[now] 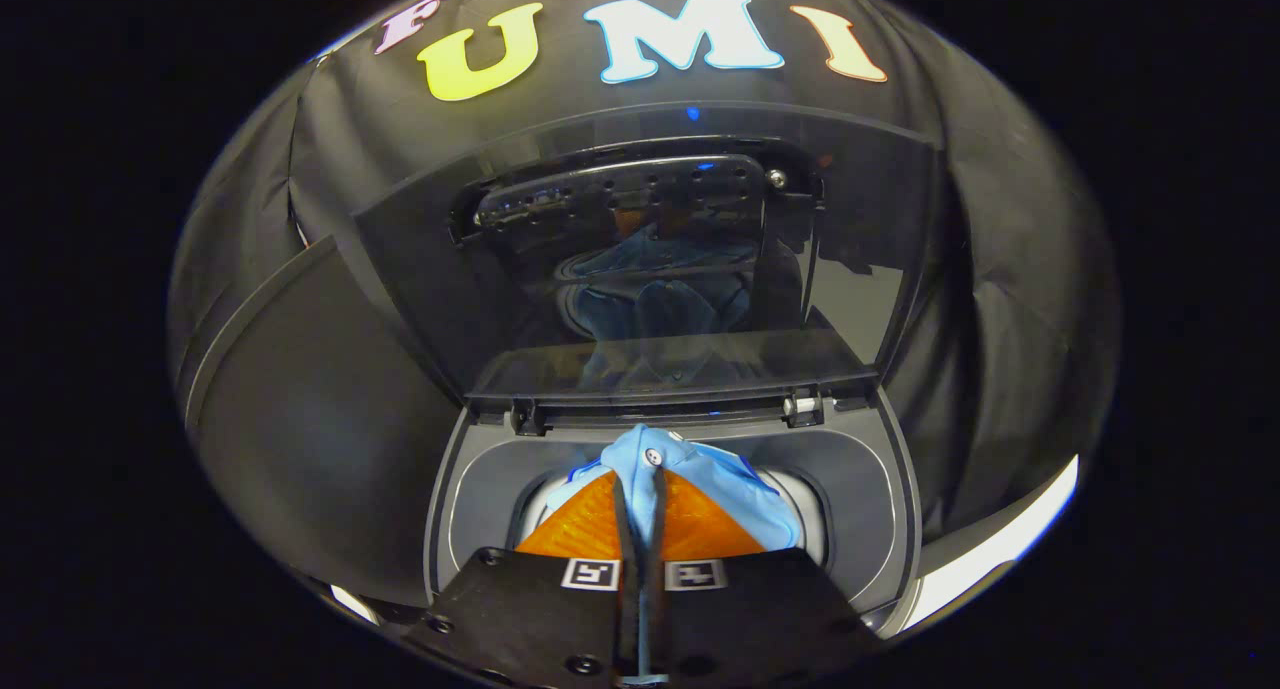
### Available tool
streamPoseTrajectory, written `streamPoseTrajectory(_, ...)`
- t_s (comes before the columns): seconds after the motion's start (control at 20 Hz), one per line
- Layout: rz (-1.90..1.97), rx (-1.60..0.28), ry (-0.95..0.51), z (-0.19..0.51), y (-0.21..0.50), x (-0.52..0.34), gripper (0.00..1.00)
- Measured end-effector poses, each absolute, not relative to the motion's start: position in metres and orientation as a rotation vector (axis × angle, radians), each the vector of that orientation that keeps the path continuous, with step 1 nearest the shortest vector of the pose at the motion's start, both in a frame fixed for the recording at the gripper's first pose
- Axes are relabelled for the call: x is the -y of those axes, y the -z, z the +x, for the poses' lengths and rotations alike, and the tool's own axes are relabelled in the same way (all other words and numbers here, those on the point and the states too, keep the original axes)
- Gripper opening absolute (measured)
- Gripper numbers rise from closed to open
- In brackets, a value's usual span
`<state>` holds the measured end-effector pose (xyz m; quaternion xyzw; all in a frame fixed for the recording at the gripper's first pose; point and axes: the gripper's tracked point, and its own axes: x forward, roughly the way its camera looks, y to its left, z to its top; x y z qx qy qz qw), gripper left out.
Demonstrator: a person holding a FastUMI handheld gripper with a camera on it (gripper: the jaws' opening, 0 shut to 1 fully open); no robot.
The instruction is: Put the clothes into the washing machine and then close the washing machine lid.
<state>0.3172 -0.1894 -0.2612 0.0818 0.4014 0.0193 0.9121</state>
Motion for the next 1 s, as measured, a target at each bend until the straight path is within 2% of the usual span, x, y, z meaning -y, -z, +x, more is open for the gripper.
streamPoseTrajectory(0.25, 0.148, -0.811, -0.050, 0.313, 0.252, 0.186, 0.98)
streamPoseTrajectory(0.5, 0.190, -0.723, -0.065, 0.324, 0.212, 0.179, 0.98)
streamPoseTrajectory(1.0, 0.119, -0.430, -0.114, 0.384, 0.052, 0.174, 0.98)
